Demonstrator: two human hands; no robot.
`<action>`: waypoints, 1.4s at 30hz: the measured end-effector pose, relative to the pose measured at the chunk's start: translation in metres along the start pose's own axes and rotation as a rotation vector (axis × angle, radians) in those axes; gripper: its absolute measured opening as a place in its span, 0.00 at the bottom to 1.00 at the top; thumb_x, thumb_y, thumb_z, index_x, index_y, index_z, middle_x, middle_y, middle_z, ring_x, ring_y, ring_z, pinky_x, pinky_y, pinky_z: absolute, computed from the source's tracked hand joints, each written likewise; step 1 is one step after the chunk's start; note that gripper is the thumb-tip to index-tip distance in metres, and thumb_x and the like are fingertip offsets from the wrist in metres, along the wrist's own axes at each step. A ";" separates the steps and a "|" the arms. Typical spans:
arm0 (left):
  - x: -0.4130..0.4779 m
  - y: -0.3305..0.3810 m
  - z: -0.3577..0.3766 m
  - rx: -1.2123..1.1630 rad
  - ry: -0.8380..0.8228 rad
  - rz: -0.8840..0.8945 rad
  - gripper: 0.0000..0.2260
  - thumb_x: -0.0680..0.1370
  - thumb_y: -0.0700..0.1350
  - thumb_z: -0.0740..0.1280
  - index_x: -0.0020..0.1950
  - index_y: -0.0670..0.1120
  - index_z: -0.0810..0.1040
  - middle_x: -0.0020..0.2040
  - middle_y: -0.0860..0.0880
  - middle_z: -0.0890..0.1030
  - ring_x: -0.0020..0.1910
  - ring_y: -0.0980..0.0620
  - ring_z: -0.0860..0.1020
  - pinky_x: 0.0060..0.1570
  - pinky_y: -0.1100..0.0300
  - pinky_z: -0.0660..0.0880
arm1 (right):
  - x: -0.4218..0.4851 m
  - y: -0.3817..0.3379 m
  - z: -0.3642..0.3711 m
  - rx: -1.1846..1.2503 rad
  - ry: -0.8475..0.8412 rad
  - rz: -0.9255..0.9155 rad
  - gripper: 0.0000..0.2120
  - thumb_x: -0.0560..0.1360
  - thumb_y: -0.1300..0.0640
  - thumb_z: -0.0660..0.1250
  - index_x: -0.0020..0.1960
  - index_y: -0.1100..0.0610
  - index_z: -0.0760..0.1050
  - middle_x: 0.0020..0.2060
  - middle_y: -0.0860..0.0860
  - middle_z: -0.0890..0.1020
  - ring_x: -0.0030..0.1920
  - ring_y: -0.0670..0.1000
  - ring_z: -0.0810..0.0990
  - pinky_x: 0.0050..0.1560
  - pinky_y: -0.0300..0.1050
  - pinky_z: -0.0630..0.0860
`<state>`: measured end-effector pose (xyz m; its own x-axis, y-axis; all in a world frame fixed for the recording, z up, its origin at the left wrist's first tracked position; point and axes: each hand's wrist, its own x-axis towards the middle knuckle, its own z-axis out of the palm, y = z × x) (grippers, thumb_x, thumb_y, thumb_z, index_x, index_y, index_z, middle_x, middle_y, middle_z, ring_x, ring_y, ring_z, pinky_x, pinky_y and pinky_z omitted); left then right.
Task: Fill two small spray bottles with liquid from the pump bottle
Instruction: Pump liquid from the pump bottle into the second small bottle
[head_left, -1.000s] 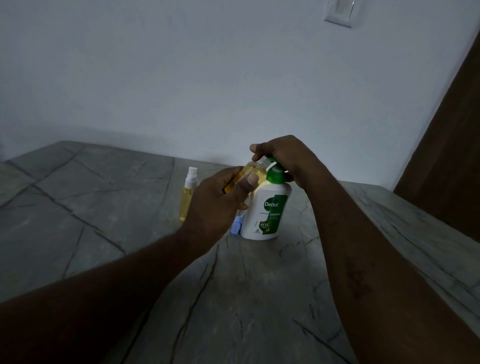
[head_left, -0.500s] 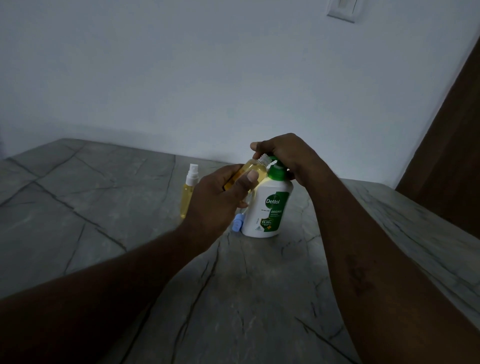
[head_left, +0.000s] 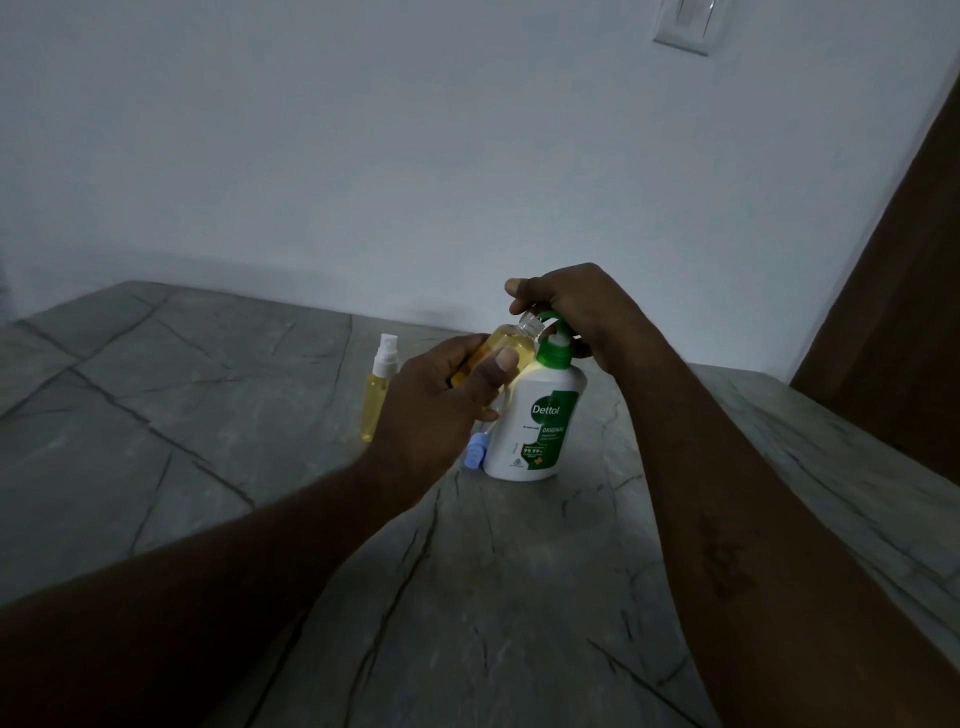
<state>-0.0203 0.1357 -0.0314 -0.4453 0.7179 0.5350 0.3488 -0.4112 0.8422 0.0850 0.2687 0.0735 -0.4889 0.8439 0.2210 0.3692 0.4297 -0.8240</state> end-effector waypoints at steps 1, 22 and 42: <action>0.000 0.000 0.000 -0.005 -0.001 0.000 0.18 0.80 0.57 0.66 0.63 0.49 0.82 0.51 0.52 0.85 0.48 0.54 0.84 0.43 0.55 0.84 | -0.001 0.000 0.001 0.011 -0.004 0.005 0.13 0.74 0.45 0.73 0.45 0.54 0.87 0.39 0.46 0.86 0.41 0.49 0.80 0.42 0.43 0.74; 0.000 0.002 -0.001 -0.023 -0.006 0.001 0.18 0.77 0.59 0.66 0.61 0.50 0.82 0.51 0.51 0.85 0.48 0.53 0.84 0.41 0.57 0.84 | -0.002 -0.003 0.000 -0.082 0.037 -0.037 0.16 0.76 0.42 0.72 0.44 0.55 0.86 0.37 0.46 0.84 0.38 0.49 0.79 0.39 0.44 0.74; 0.000 0.003 -0.001 0.005 -0.020 0.001 0.22 0.77 0.60 0.65 0.64 0.47 0.81 0.53 0.52 0.85 0.50 0.54 0.84 0.44 0.56 0.84 | 0.000 0.001 0.003 -0.061 -0.021 -0.004 0.13 0.74 0.43 0.74 0.43 0.54 0.86 0.40 0.49 0.86 0.41 0.50 0.81 0.43 0.46 0.76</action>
<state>-0.0202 0.1340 -0.0284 -0.4279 0.7288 0.5346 0.3535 -0.4094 0.8411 0.0829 0.2682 0.0705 -0.5066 0.8355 0.2129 0.4143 0.4524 -0.7897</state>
